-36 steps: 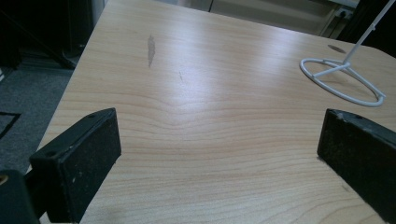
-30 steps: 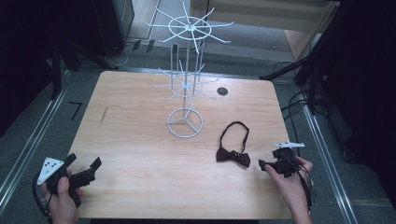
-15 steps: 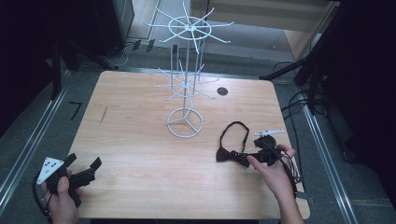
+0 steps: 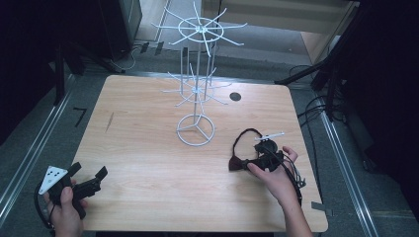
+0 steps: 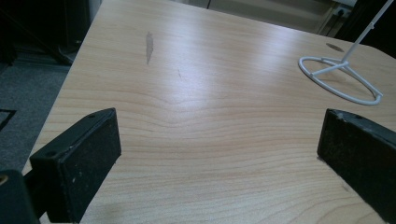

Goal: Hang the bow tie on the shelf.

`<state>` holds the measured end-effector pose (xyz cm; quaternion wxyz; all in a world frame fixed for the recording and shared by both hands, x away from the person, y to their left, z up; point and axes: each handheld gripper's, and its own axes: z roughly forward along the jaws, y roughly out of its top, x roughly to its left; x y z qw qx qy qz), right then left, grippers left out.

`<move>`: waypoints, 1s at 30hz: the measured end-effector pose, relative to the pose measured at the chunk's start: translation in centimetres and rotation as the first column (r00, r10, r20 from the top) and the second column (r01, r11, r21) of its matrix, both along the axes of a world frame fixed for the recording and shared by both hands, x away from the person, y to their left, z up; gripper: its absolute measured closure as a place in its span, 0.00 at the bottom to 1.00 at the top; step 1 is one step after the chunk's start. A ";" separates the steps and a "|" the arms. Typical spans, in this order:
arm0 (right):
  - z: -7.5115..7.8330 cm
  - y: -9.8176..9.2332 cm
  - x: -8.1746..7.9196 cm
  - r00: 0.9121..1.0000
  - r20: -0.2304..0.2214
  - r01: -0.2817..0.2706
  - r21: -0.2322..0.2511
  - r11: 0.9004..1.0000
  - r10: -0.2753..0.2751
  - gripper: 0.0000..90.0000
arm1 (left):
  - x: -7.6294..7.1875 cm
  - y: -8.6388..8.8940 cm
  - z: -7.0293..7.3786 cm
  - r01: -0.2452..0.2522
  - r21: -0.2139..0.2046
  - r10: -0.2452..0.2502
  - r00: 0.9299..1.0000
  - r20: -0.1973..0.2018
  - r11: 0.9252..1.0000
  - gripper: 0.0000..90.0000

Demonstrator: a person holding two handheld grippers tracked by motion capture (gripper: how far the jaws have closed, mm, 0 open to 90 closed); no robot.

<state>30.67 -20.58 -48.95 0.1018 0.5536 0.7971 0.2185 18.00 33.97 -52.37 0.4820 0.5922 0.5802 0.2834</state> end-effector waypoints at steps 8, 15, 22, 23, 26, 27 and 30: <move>-0.7 1.5 1.0 0.998 -0.060 -0.006 -0.010 1.000 0.005 0.01 | 0.0 0.0 0.0 0.000 -0.001 0.000 1.000 -0.002 1.000 0.00; -1.1 2.1 2.2 0.996 -0.089 0.027 -0.037 0.999 -0.030 0.00 | 0.1 0.0 0.0 0.001 -0.002 -0.001 1.000 -0.005 1.000 0.00; -1.8 2.5 3.5 0.990 -0.122 0.071 -0.040 0.997 -0.076 0.00 | 0.1 0.0 0.0 0.004 -0.006 -0.004 1.000 -0.006 1.000 0.00; -2.0 2.6 3.7 0.989 -0.127 0.067 -0.042 0.997 -0.072 0.00 | 0.1 0.0 0.0 0.005 -0.005 -0.005 1.000 -0.007 1.000 0.00; -2.3 2.6 3.9 0.986 -0.141 0.080 -0.057 0.995 -0.087 0.00 | 0.1 0.1 0.0 0.007 -0.006 -0.007 1.000 -0.007 1.000 0.00; -2.3 2.6 4.0 0.986 -0.140 0.087 -0.055 0.995 -0.094 0.01 | 0.1 0.1 0.0 0.008 -0.005 -0.008 1.000 -0.008 1.000 0.00; -2.3 2.5 4.1 0.985 -0.140 0.093 -0.049 0.994 -0.099 0.05 | 0.1 0.1 0.0 0.012 -0.006 -0.012 1.000 -0.010 1.000 0.00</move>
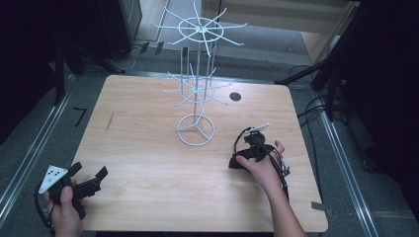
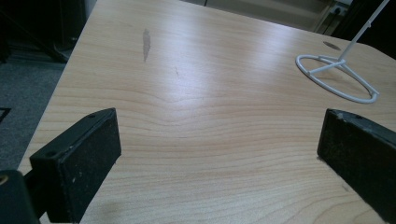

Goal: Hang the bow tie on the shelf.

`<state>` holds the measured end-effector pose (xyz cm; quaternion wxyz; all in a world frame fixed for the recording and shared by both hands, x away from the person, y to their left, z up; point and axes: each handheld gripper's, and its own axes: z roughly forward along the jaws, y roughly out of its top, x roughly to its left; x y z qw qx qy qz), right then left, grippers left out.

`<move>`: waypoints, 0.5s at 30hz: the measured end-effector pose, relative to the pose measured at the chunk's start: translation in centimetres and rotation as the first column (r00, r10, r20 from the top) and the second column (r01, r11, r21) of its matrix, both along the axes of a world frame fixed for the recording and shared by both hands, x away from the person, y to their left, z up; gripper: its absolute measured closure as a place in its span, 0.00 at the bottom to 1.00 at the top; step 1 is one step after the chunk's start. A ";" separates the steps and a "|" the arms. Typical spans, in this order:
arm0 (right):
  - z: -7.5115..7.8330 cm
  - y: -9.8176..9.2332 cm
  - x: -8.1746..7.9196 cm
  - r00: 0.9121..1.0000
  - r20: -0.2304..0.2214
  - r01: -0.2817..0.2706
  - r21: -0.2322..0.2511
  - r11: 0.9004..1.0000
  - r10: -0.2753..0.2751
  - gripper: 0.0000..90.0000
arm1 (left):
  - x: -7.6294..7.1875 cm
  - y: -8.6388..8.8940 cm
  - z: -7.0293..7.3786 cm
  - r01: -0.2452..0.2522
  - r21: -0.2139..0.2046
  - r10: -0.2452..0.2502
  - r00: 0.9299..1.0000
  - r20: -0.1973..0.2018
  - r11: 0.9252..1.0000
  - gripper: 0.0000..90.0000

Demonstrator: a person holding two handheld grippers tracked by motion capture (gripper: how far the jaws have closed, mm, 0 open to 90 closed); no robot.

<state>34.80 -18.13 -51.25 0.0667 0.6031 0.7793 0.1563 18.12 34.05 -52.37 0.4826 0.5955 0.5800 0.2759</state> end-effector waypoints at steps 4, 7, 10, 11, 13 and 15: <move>0.0 -0.2 0.2 1.000 -0.004 0.006 0.028 1.000 -0.006 0.22 | 0.0 0.0 0.0 0.003 -0.005 -0.003 1.000 0.002 1.000 0.00; 0.3 -0.7 0.3 1.000 0.000 0.003 0.068 0.998 -0.003 0.45 | 0.0 0.0 0.0 0.004 -0.006 -0.004 1.000 0.001 1.000 0.00; 0.4 -0.9 0.3 1.000 -0.001 -0.010 0.080 0.997 0.010 0.49 | 0.0 0.0 0.0 0.005 -0.006 -0.005 1.000 0.001 1.000 0.00; 0.4 -0.9 0.3 1.000 -0.006 -0.013 0.072 0.997 0.013 0.52 | 0.0 0.0 0.0 0.005 -0.006 -0.005 1.000 0.000 1.000 0.00; 0.4 -1.0 0.3 1.000 -0.001 -0.015 0.071 0.997 0.015 0.51 | 0.1 0.0 0.0 0.006 -0.006 -0.006 1.000 -0.001 1.000 0.00; 0.5 -1.1 0.4 1.000 0.016 -0.002 0.046 0.999 0.002 0.39 | 0.1 0.0 0.0 0.006 -0.007 -0.006 1.000 -0.001 1.000 0.00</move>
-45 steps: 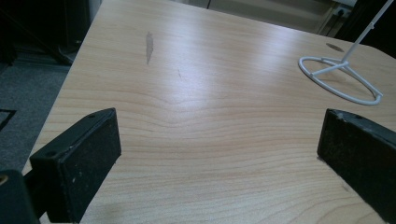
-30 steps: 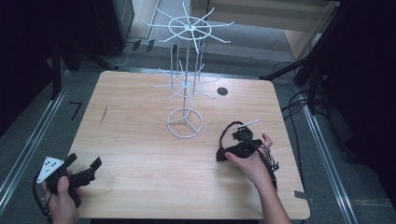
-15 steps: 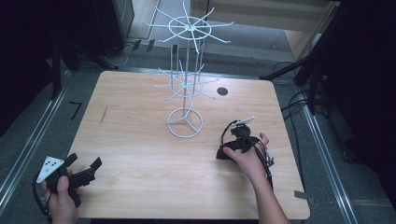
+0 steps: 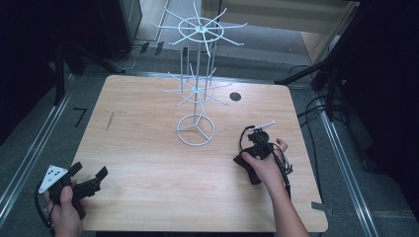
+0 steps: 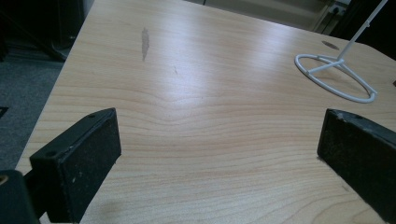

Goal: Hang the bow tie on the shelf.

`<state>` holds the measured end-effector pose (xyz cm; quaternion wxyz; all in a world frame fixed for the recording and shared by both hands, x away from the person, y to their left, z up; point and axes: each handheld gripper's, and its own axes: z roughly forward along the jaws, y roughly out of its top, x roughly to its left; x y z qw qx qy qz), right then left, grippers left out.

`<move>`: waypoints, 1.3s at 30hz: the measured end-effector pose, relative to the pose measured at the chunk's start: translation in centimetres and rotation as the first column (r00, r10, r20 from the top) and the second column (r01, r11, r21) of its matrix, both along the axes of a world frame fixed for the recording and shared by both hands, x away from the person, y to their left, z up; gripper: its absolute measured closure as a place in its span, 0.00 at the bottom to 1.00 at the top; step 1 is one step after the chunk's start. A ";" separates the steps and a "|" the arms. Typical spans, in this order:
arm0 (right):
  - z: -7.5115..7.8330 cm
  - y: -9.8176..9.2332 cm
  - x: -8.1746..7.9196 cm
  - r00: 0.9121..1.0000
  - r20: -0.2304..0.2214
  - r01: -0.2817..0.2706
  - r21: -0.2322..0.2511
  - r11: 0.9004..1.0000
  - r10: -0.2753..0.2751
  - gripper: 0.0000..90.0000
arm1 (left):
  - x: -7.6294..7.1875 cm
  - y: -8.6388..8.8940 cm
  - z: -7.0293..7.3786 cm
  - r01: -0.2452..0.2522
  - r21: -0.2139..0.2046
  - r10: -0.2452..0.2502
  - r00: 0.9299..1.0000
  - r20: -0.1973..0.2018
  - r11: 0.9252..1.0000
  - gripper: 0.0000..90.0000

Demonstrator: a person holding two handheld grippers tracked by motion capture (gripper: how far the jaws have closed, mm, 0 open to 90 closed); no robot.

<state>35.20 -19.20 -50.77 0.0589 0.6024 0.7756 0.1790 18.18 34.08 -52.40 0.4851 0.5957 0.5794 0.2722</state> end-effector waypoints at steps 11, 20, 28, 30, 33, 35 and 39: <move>-0.8 -0.3 2.0 0.996 -0.012 0.086 -0.042 0.995 -0.086 0.14 | 0.0 0.0 0.0 0.002 0.001 -0.002 1.000 -0.003 1.000 0.00; -0.1 0.0 2.7 0.999 -0.013 0.037 -0.055 0.998 -0.038 0.57 | 0.0 0.0 0.0 0.008 -0.002 -0.008 1.000 -0.003 1.000 0.00; 0.0 0.1 2.3 1.000 0.012 -0.028 -0.014 1.000 0.028 0.93 | 0.0 0.1 0.0 0.010 -0.004 -0.010 1.000 -0.004 1.000 0.00; 0.0 0.2 2.0 0.998 0.037 -0.042 -0.028 0.999 0.043 0.99 | 0.0 0.1 0.0 0.011 -0.004 -0.011 1.000 -0.004 1.000 0.00; 0.0 0.2 1.8 0.996 0.064 -0.053 -0.031 0.998 0.055 1.00 | 0.0 0.1 0.0 0.011 -0.005 -0.011 1.000 -0.003 1.000 0.00; 0.1 0.2 1.6 0.994 0.092 -0.060 -0.021 0.998 0.062 1.00 | 0.0 0.1 0.0 0.011 -0.005 -0.011 1.000 -0.003 1.000 0.00; 0.6 0.0 1.1 0.986 0.156 -0.065 -0.001 0.998 0.065 1.00 | 0.0 0.1 0.0 0.012 -0.005 -0.012 1.000 -0.002 1.000 0.00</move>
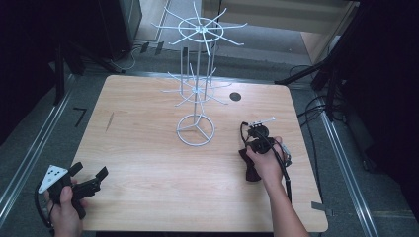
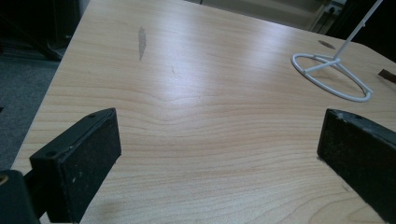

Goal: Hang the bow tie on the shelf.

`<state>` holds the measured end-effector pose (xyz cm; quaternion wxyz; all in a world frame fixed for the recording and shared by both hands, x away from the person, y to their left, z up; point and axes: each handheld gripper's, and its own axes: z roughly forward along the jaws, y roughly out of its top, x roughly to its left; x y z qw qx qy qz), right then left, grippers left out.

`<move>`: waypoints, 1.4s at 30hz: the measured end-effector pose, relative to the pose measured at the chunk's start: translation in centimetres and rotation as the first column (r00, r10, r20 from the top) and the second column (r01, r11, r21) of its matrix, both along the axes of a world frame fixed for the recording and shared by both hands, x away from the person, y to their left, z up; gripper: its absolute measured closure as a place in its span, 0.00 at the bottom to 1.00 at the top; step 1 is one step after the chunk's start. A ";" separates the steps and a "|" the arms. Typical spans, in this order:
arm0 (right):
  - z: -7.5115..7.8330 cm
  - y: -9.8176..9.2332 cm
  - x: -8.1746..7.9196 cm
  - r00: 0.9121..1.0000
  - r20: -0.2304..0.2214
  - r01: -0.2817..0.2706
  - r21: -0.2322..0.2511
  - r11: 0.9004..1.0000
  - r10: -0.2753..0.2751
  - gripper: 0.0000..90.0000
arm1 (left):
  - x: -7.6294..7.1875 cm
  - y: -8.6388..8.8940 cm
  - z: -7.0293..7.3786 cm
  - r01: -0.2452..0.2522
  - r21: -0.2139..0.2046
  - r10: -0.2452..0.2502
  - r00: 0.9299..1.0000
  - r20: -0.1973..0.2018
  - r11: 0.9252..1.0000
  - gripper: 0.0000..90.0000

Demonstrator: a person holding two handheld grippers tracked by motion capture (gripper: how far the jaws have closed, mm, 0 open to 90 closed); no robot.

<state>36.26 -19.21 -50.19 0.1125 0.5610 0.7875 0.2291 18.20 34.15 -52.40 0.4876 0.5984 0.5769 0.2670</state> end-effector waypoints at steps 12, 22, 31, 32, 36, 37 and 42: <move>2.2 0.1 -2.3 0.973 0.232 -0.035 0.080 0.996 0.015 1.00 | 0.0 0.0 0.0 0.000 -0.001 0.000 1.000 0.001 1.000 0.00; 4.6 0.7 -4.5 0.902 0.432 -0.088 0.141 0.986 0.019 1.00 | 0.0 0.0 0.0 -0.002 0.000 0.002 1.000 0.000 1.000 0.00; 6.6 1.5 -6.6 0.803 0.596 -0.166 0.200 0.966 0.014 1.00 | 0.0 0.0 0.0 -0.003 0.000 0.003 1.000 0.001 1.000 0.00; 6.6 1.6 -6.7 0.793 0.609 -0.172 0.198 0.965 0.016 1.00 | 0.0 0.0 0.0 -0.004 0.001 0.004 1.000 0.000 1.000 0.00; 7.1 1.8 -7.3 0.767 0.642 -0.184 0.201 0.962 0.013 1.00 | -0.1 -0.1 0.0 -0.006 0.007 0.006 1.000 0.003 1.000 0.00; 7.2 1.9 -7.5 0.761 0.648 -0.191 0.207 0.960 0.011 1.00 | 0.0 -0.1 0.0 -0.008 0.009 0.008 1.000 0.002 1.000 0.00; 8.0 2.2 -8.2 0.730 0.683 -0.215 0.212 0.953 0.013 1.00 | -0.1 -0.1 0.0 -0.008 0.014 0.008 1.000 0.002 1.000 0.00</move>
